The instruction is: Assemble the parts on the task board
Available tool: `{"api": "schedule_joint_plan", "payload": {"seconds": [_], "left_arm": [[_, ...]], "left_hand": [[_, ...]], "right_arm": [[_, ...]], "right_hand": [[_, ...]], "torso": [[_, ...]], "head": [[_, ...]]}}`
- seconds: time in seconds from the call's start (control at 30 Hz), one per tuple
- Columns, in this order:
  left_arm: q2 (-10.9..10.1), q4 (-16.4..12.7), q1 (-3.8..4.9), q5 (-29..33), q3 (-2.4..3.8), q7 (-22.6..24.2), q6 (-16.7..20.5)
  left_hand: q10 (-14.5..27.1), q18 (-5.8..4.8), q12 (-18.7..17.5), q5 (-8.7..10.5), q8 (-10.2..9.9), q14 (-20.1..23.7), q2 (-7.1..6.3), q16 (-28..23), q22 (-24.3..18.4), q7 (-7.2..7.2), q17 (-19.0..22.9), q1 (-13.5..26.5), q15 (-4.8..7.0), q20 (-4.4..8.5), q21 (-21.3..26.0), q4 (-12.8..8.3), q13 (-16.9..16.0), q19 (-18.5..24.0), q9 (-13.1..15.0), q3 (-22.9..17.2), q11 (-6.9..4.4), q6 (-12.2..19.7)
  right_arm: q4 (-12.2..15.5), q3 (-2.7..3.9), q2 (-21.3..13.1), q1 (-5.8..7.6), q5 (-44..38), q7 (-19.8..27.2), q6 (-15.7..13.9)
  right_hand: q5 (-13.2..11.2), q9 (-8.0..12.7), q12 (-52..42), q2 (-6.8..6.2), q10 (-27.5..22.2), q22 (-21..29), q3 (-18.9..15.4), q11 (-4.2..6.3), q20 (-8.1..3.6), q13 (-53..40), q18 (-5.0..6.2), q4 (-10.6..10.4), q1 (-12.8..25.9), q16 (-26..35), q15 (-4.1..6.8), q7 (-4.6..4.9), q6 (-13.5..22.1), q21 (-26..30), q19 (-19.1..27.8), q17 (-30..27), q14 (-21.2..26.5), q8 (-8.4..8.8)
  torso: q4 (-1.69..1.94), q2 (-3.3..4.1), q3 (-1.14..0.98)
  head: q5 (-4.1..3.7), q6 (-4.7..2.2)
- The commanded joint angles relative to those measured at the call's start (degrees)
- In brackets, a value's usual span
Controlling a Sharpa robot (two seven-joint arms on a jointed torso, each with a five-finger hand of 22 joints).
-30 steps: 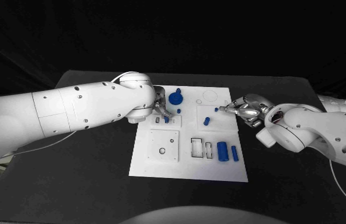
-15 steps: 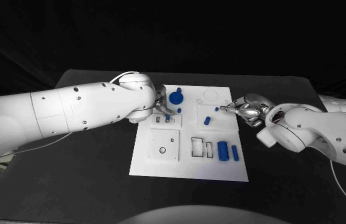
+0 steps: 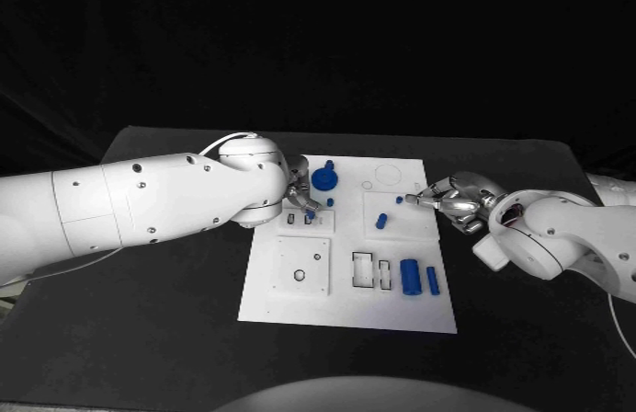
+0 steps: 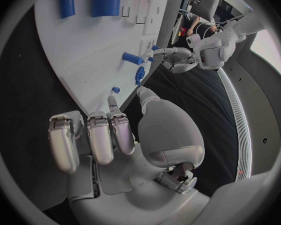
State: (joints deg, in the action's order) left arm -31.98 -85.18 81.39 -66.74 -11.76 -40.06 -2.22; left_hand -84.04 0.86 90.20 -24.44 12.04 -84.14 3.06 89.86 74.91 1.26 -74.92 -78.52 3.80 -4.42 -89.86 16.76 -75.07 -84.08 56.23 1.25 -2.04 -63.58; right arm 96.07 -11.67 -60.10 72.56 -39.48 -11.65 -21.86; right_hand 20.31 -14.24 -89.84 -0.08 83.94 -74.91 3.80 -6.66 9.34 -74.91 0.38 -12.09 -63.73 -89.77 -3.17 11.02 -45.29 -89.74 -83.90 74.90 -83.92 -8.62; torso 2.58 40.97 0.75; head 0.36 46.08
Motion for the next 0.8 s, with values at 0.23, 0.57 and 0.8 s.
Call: {"api": "schedule_joint_plan", "payload": {"seconds": [0.23, 0.57, 0.8], "left_arm": [[-0.4, -1.3, -0.16, -4.0, -0.01, -8.6, 1.2], [-0.7, -1.7, -0.25, -5.0, -0.04, -8.7, 1.3], [-0.7, -1.3, -0.48, -5.1, -0.07, -8.7, 1.2]], "left_hand": [[-6.0, -0.86, -0.2, -0.38, 0.0, -5.9, 0.37, 0.1, 15.1, -0.31, -15.1, 0.5, 0.36, 0.36, -0.1, 0.1, -14.9, -5.9, 0.1, -0.4, -0.15, -0.3], [-6.0, -0.86, -0.2, -0.39, 0.0, -5.9, 0.37, 0.1, 15.1, -0.33, -15.1, 0.6, 0.36, 0.36, -0.1, 0.1, -14.9, -5.9, 0.1, -0.5, -0.15, -0.3], [-6.0, -0.86, -0.2, -0.4, 0.0, -5.9, 0.35, 0.1, 15.1, -0.34, -15.1, 0.6, 0.36, 0.36, -0.1, 0.1, -14.9, -5.9, 0.1, -0.5, -0.16, -0.3]], "right_arm": [[0.0, -0.01, 0.0, -0.07, -0.5, 0.3, 0.5], [0.1, -0.01, 0.1, -0.09, -0.5, 0.3, 0.5], [0.1, -0.01, 0.1, -0.1, -0.5, 0.4, 0.5]], "right_hand": [[-0.1, 0.1, -0.2, 0.48, 6.1, -15.1, -0.3, -0.46, 0.46, -15.1, -0.38, 0.0, -0.1, -0.2, -0.46, 0.21, 0.4, -0.3, -6.1, 15.1, -6.1, -0.35], [-0.1, 0.1, -0.2, 0.48, 6.1, -15.1, -0.3, -0.46, 0.46, -15.1, -0.38, 0.0, -0.1, -0.2, -0.46, 0.21, 0.4, -0.3, -6.1, 15.1, -6.1, -0.35], [-0.1, 0.1, -0.2, 0.48, 6.1, -15.1, -0.3, -0.46, 0.46, -15.1, -0.38, 0.0, -0.1, -0.2, -0.46, 0.21, 0.4, -0.3, -6.1, 15.1, -6.1, -0.35]], "torso": [[0.0, -0.01, 0.02], [0.0, 0.01, 0.02], [-0.01, -0.04, -0.03]], "head": [[-0.01, 0.12], [0.09, 0.2], [0.12, 0.21]]}}
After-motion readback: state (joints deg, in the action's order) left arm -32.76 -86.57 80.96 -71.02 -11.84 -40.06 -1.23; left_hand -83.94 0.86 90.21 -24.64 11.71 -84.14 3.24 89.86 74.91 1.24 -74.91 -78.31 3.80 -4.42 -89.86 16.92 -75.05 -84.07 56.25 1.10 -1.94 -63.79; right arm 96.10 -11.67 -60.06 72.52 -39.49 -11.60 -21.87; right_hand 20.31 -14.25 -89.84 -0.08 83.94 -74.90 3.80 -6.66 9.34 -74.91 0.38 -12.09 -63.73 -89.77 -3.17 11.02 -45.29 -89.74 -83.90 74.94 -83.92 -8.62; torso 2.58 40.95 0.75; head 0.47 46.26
